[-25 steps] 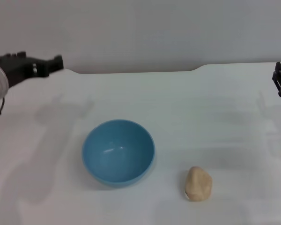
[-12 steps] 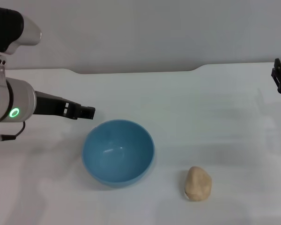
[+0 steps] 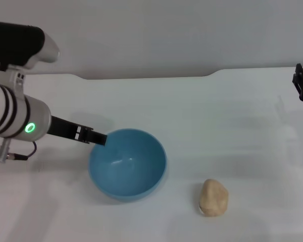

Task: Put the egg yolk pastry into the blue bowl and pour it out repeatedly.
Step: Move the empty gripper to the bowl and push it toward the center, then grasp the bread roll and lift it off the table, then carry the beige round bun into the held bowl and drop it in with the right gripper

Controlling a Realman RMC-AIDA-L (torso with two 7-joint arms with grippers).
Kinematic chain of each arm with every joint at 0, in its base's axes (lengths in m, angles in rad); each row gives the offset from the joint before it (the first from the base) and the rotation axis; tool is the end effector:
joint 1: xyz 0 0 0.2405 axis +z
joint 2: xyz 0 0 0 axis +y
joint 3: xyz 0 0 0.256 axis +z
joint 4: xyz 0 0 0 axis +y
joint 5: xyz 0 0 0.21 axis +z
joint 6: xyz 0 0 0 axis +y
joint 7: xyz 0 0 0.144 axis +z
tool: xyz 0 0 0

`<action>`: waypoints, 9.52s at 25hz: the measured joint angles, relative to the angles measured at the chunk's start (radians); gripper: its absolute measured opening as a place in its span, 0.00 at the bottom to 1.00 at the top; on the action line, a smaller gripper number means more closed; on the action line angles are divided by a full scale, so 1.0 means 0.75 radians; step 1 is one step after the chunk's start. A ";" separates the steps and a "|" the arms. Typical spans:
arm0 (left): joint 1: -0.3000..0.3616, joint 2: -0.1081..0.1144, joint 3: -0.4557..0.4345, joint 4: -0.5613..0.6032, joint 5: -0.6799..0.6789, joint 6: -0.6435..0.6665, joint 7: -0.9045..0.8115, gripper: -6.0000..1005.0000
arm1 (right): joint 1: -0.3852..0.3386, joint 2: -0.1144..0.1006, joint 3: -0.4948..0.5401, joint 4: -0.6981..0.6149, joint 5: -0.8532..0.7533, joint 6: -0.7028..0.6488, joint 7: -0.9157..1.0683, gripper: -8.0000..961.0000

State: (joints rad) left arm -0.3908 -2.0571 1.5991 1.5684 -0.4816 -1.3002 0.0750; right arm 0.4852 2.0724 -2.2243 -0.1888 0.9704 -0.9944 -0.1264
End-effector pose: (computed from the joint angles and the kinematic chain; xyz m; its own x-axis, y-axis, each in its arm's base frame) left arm -0.1857 0.3428 0.0001 0.5735 0.8050 0.1519 0.7114 -0.3973 -0.5798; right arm 0.3376 0.3552 -0.0079 0.8277 -0.0421 -0.5596 -0.5605 -0.0145 -0.8280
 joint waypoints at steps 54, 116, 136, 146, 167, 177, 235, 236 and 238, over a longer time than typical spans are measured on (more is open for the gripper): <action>-0.411 0.002 -0.005 -0.720 0.006 0.051 -0.027 0.42 | -0.022 0.002 0.033 0.033 0.001 -0.010 -0.004 0.65; -0.610 0.001 -0.120 -0.770 0.057 -0.021 0.077 0.02 | -0.053 -0.141 0.886 -1.306 -0.536 2.201 0.146 0.65; -0.577 0.000 -0.109 -0.761 0.057 -0.005 0.090 0.02 | 0.244 -0.005 1.140 -1.178 -0.304 3.063 -0.415 0.65; -0.566 -0.002 -0.117 -0.758 0.047 -0.005 0.110 0.02 | 0.264 -0.001 1.102 -1.113 -0.254 3.046 -0.410 0.65; -0.568 0.001 -0.117 -0.758 0.052 -0.015 0.111 0.02 | 0.300 -0.002 0.954 -1.105 -0.460 3.310 -0.306 0.65; -0.570 -0.003 -0.112 -0.758 0.047 -0.017 0.110 0.03 | 0.362 0.008 0.798 -0.928 -0.380 3.135 -0.306 0.62; -0.575 -0.012 -0.104 -0.737 0.033 -0.022 0.100 0.03 | 0.366 0.004 0.743 -1.538 -0.383 3.108 -0.355 0.18; -0.575 -0.012 -0.104 -0.737 0.033 -0.022 0.100 0.03 | 0.366 0.004 0.743 -1.538 -0.383 3.108 -0.355 0.17; -0.575 -0.012 -0.103 -0.737 0.021 -0.016 0.100 0.03 | 0.393 0.005 0.712 -1.491 -0.381 3.080 -0.355 0.16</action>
State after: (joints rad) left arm -0.8223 -2.0662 1.5216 1.0154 -0.4657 -1.3119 0.1503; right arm 0.7802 2.0763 -1.6903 -1.3067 0.6844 1.3159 -0.3924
